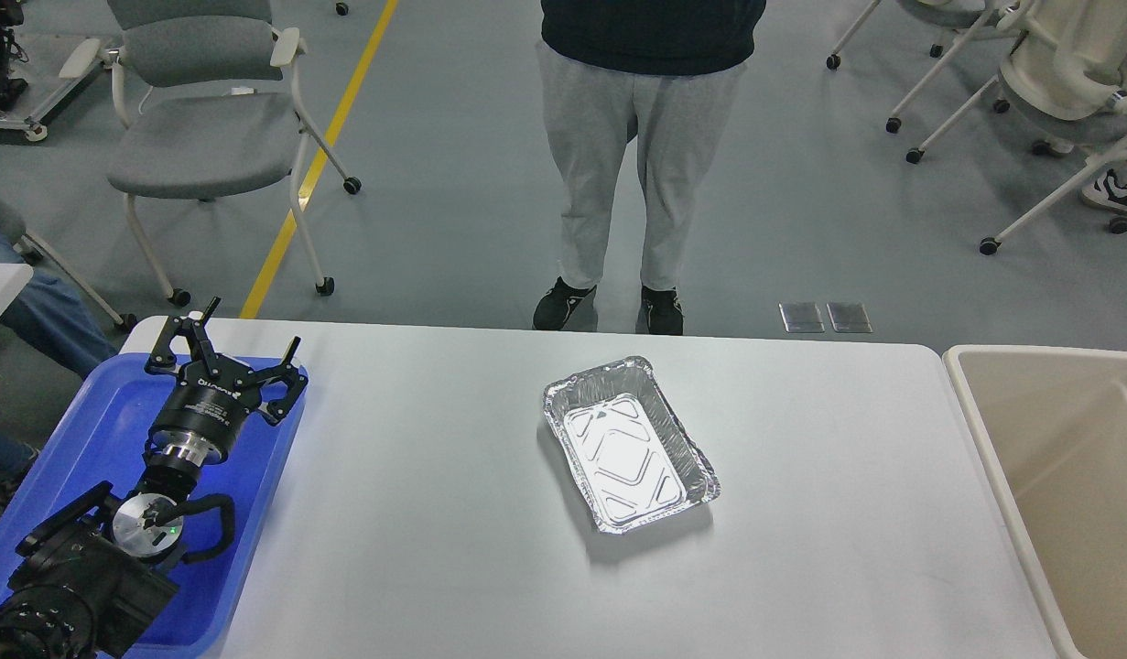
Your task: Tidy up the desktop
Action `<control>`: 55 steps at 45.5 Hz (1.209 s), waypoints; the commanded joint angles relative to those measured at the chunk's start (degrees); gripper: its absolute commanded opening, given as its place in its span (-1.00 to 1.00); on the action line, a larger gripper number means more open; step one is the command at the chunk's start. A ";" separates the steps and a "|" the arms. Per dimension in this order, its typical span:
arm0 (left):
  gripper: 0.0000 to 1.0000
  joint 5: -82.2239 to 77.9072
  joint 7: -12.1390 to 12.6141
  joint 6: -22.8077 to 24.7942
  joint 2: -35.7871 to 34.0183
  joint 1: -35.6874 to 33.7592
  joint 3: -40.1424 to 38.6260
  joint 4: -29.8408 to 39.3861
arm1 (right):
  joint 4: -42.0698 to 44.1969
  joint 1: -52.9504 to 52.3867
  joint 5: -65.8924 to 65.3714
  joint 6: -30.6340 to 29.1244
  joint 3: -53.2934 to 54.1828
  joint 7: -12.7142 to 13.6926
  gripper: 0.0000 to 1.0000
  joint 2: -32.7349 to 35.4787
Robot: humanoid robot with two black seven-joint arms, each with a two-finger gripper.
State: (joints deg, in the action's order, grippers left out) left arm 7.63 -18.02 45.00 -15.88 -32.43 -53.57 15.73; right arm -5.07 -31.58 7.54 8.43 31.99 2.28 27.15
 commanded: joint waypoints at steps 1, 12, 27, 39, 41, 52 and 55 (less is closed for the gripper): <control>1.00 0.02 0.00 0.00 -0.02 0.00 0.04 0.00 | -0.64 -0.85 0.54 -0.34 1.23 -0.34 1.00 1.24; 1.00 0.02 0.00 0.00 -0.02 0.00 0.04 0.00 | -8.01 -3.05 0.72 -0.34 10.27 -6.50 1.00 2.91; 1.00 -0.07 0.00 0.00 -0.02 0.00 -0.05 0.00 | -31.13 -2.79 0.72 -0.78 19.33 -6.23 1.00 13.02; 1.00 -0.07 0.00 0.00 -0.02 0.00 -0.05 0.00 | -40.89 -2.70 0.72 -10.88 22.50 -6.23 1.00 13.55; 1.00 -0.07 0.00 0.00 -0.02 0.00 0.04 0.00 | -41.60 -2.79 0.81 -12.02 22.77 -6.15 1.00 12.94; 1.00 -0.07 0.00 0.00 -0.02 0.00 -0.05 0.00 | -41.87 -2.79 4.67 -16.16 26.37 -4.57 1.00 5.99; 1.00 -0.07 0.00 0.00 -0.02 0.00 0.04 0.00 | -41.78 -2.70 6.17 -18.18 26.19 -3.51 1.00 4.59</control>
State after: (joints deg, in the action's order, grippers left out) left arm 7.59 -18.02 45.00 -15.91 -32.43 -53.57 15.73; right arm -44.93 -34.35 9.93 -4.26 55.86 -3.28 36.28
